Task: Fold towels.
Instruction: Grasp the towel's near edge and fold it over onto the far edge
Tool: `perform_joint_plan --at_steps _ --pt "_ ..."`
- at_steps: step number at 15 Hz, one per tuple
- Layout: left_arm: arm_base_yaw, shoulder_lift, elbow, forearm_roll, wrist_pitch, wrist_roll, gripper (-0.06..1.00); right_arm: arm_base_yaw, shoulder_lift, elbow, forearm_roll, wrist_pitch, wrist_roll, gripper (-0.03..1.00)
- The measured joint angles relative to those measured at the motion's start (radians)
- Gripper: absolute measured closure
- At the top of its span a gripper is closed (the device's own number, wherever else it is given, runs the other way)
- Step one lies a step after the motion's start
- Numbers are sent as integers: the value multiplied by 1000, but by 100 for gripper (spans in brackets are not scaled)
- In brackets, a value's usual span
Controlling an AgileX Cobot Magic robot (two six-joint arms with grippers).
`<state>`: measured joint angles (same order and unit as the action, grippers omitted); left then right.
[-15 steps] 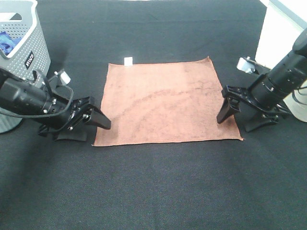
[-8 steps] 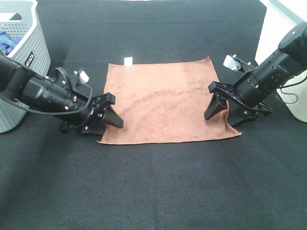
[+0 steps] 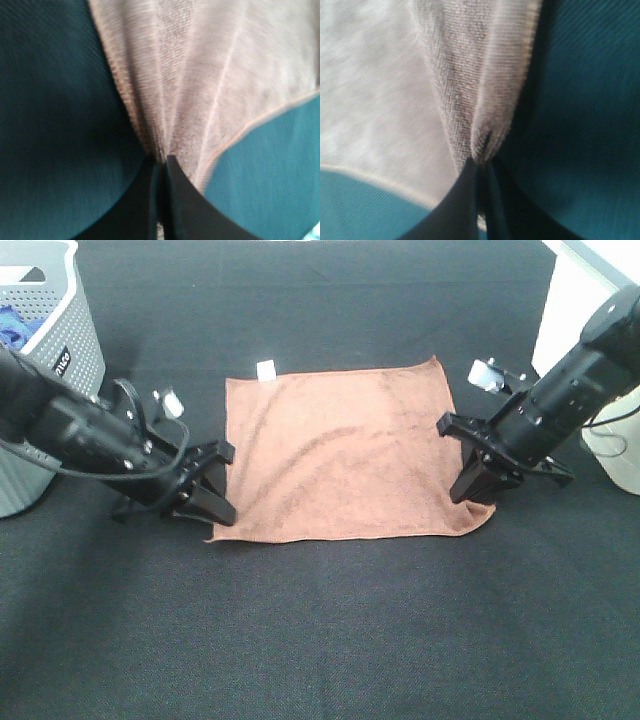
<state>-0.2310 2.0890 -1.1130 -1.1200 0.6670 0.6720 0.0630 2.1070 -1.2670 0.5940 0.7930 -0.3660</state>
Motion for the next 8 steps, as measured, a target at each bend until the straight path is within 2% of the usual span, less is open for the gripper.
perform_joint_plan --at_steps 3,4,6,8 --pt "0 -78 0 248 72 -196 94 2 -86 57 -17 38 34 97" --pt "0 -110 1 332 124 -263 94 2 -127 115 -16 44 43 97" --pt "0 -134 19 359 141 -293 94 2 -155 164 -15 44 47 97" --pt "-6 -200 113 368 139 -312 94 4 -204 258 -4 43 49 97"
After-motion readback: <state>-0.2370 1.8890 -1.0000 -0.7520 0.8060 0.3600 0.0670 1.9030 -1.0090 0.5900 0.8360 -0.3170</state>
